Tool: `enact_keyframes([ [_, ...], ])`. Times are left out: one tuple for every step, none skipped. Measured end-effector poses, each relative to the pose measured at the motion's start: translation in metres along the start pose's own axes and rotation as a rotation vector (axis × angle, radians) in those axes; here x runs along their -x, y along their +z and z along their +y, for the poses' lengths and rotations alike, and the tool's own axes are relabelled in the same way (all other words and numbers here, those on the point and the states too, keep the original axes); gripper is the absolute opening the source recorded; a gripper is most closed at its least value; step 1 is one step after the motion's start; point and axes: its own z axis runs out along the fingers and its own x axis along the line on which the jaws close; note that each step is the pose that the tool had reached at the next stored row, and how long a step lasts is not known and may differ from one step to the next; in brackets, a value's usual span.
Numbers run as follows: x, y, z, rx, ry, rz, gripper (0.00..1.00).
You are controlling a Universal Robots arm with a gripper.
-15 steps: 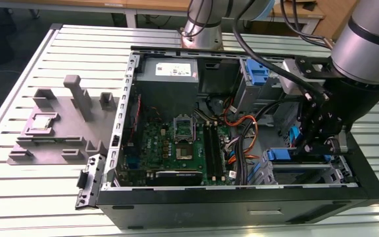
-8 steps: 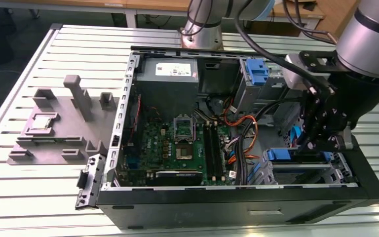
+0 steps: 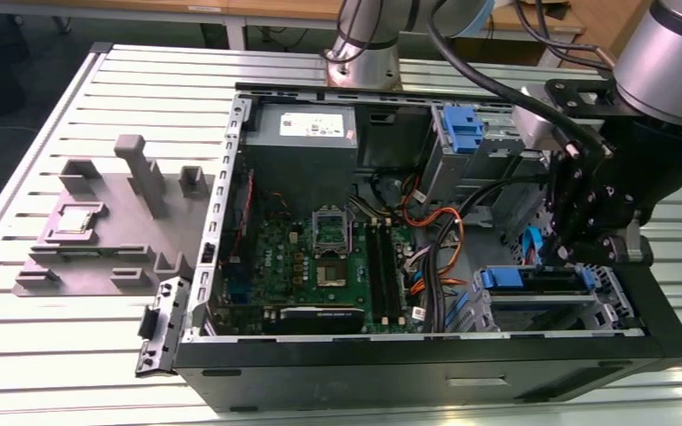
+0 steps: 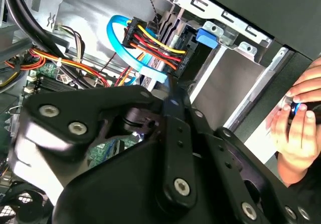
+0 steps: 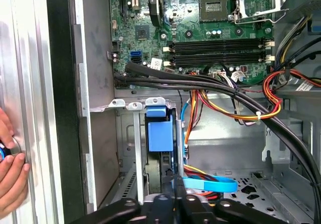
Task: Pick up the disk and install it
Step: 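Insert the second disk wire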
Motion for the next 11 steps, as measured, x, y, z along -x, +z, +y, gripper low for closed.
enact_keyframes([
  [0.0,-0.0001,0.0,0.0,0.0,0.0003,0.15],
  [0.0,-0.0002,0.0,0.0,0.0,0.0004,0.1],
  [0.0,-0.0002,0.0,0.0,0.0,0.0004,0.1],
  [0.0,-0.0002,0.0,0.0,0.0,0.0004,0.1],
  [0.0,-0.0003,0.0,0.0,0.0,0.0004,0.1],
  [0.0,-0.0003,0.0,0.0,0.0,0.0004,0.1],
  [0.0,-0.0003,0.0,0.0,0.0,0.0004,0.1],
  [0.0,-0.0004,0.0,0.0,0.0,0.0004,0.1],
  [0.0,-0.0005,0.0,0.0,0.0,0.0004,0.1],
  [0.0,-0.0006,-0.0001,0.0,0.0,0.0005,0.1],
  [0.0,-0.0006,-0.0001,0.0,0.0,0.0005,0.1],
])
